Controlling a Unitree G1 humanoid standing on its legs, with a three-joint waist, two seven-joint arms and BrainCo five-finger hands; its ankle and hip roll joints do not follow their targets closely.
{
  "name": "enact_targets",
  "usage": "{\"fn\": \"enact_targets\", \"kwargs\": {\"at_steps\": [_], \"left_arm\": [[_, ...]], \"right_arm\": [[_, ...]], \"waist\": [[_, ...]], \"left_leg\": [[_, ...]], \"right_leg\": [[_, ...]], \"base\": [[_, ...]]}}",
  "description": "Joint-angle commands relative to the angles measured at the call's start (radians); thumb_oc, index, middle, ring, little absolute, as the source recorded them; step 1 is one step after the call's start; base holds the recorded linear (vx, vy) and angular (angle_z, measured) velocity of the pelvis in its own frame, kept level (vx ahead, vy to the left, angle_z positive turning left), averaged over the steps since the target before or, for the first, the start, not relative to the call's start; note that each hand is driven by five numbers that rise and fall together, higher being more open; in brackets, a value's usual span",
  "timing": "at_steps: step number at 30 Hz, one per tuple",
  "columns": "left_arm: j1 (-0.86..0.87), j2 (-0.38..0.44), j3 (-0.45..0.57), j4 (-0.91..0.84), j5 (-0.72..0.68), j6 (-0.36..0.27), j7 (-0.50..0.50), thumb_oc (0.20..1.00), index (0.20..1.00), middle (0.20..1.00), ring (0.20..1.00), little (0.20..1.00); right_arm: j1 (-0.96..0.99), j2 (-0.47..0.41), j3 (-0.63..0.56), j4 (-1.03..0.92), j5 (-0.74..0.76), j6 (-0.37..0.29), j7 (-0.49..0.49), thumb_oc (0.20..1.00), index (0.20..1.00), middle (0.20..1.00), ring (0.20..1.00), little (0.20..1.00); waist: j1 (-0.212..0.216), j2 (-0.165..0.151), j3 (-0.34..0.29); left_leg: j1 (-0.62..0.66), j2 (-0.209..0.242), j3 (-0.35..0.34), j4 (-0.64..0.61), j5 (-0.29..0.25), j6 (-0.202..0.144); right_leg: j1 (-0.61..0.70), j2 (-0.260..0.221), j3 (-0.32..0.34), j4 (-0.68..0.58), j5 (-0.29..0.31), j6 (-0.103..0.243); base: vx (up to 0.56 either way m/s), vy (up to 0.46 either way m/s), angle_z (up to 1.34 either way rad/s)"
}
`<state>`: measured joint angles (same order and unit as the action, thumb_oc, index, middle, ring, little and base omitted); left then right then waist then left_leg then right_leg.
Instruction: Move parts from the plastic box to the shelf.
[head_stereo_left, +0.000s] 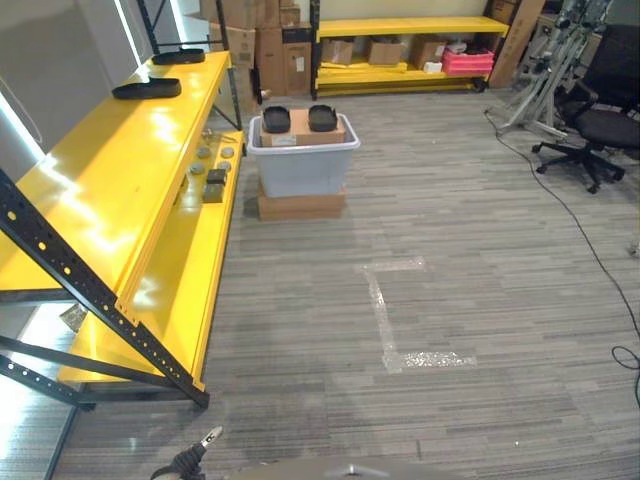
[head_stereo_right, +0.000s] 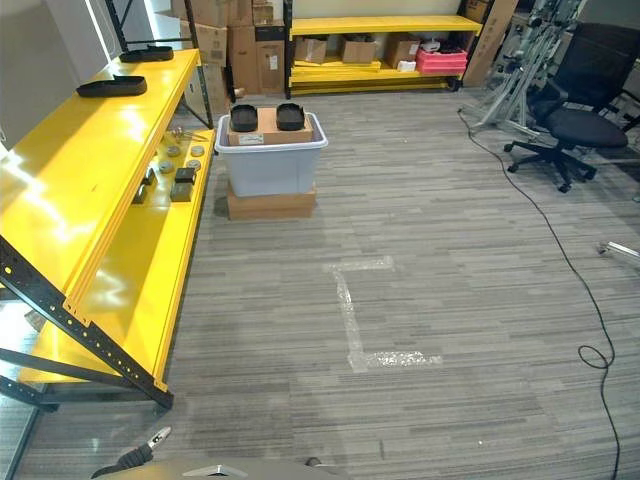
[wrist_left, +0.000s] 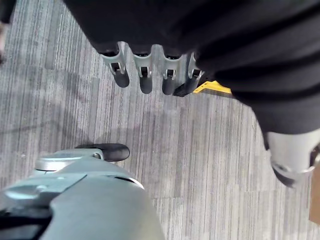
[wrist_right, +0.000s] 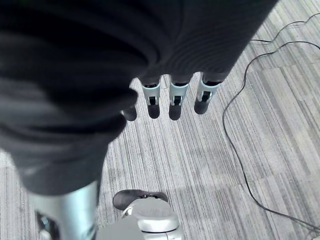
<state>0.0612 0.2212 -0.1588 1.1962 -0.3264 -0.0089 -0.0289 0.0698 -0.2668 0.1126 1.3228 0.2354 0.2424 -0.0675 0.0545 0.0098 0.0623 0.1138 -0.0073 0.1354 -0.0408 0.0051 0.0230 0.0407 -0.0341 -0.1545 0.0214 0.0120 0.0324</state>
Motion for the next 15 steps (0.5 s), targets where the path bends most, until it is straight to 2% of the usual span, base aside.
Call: {"fn": "enact_targets", "kwargs": {"at_steps": [1, 5, 11, 13, 15], "left_arm": [[-0.043, 0.016, 0.013, 0.030, 0.017, -0.015, -0.012, 1.000, 1.000, 1.000, 1.000, 1.000], [-0.042, 0.016, 0.009, 0.026, 0.017, -0.035, -0.004, 1.000, 1.000, 1.000, 1.000, 1.000], [-0.046, 0.016, 0.014, 0.039, 0.036, -0.013, 0.020, 1.000, 1.000, 1.000, 1.000, 1.000], [-0.049, 0.015, 0.016, 0.047, 0.059, -0.003, 0.057, 1.000, 1.000, 1.000, 1.000, 1.000], [-0.050, 0.012, 0.016, 0.053, 0.065, 0.012, 0.078, 1.000, 1.000, 1.000, 1.000, 1.000]], "right_arm": [[-0.042, -0.017, 0.024, 0.070, -0.015, 0.006, 0.004, 1.000, 1.000, 1.000, 1.000, 1.000], [-0.044, -0.017, 0.029, 0.071, -0.014, 0.007, 0.001, 1.000, 1.000, 1.000, 1.000, 1.000], [-0.044, -0.016, 0.028, 0.077, -0.011, 0.010, 0.000, 1.000, 1.000, 1.000, 1.000, 1.000], [-0.045, -0.017, 0.025, 0.077, 0.003, -0.011, -0.012, 1.000, 1.000, 1.000, 1.000, 1.000], [-0.045, -0.015, 0.023, 0.073, 0.009, 0.001, -0.009, 1.000, 1.000, 1.000, 1.000, 1.000]], "waist": [[0.004, -0.022, 0.009], [0.007, -0.023, 0.006], [0.007, -0.027, 0.005], [0.006, -0.028, 0.002], [0.006, -0.029, 0.001]], "left_leg": [[-0.010, -0.004, 0.015, -0.026, -0.008, -0.036], [-0.014, -0.004, 0.015, -0.025, -0.008, -0.036], [-0.012, -0.005, 0.015, -0.026, -0.008, -0.035], [-0.013, -0.005, 0.016, -0.024, -0.009, -0.035], [-0.014, -0.004, 0.018, -0.022, -0.010, -0.035]], "right_leg": [[0.048, -0.062, -0.019, -0.104, 0.072, 0.107], [0.045, -0.063, -0.020, -0.104, 0.073, 0.108], [0.047, -0.061, -0.020, -0.104, 0.072, 0.106], [0.047, -0.061, -0.018, -0.104, 0.073, 0.106], [0.047, -0.062, -0.018, -0.104, 0.072, 0.106]], "base": [[0.00, 0.000, 0.00], [0.00, 0.000, 0.00], [0.00, 0.000, 0.00], [0.00, 0.000, 0.00], [0.00, 0.000, 0.00]]}}
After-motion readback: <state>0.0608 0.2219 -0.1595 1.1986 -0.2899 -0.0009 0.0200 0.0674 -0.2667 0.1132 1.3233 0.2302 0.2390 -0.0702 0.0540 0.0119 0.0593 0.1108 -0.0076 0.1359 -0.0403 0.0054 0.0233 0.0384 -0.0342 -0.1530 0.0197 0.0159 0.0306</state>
